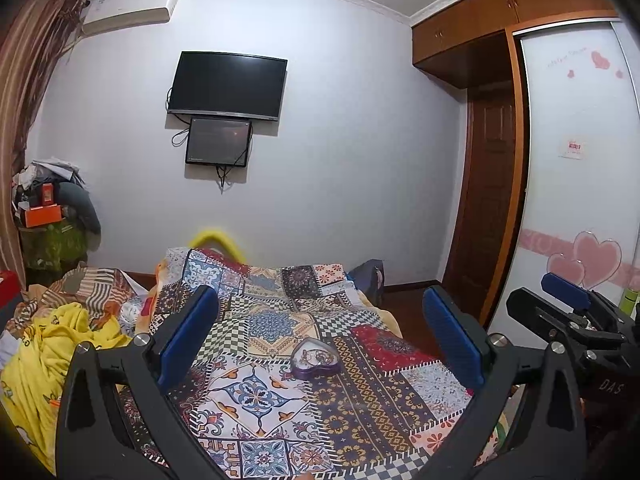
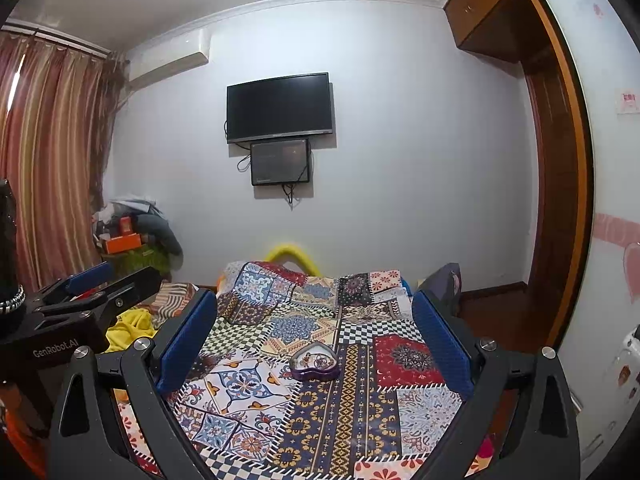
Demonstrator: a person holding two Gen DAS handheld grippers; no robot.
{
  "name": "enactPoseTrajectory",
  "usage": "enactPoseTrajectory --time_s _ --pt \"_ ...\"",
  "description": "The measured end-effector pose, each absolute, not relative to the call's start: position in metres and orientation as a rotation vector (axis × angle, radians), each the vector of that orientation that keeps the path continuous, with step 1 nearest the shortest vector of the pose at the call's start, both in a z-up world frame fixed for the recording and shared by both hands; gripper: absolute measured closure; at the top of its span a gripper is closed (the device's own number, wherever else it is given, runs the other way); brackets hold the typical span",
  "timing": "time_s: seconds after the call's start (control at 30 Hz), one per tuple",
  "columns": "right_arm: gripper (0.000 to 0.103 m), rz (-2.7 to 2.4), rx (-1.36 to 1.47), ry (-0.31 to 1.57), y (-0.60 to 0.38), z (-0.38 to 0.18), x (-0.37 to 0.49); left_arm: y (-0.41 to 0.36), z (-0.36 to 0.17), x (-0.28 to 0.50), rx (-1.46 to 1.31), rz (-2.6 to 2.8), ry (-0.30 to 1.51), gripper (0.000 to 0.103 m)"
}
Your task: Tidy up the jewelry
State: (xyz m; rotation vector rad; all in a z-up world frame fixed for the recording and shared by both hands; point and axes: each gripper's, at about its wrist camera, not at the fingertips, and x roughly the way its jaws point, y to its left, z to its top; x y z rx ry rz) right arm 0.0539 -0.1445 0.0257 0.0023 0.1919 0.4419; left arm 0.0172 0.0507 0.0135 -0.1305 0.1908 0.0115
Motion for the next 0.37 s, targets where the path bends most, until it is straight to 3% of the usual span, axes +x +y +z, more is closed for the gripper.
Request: enactPoseTrajectory --time_s 0.37 --pt "0.006 0.439 0.011 0.202 -0.1452 0.0234 0.0569 0.0466 0.0105 0.0192 -0.116 -0.001 0.196 0.0"
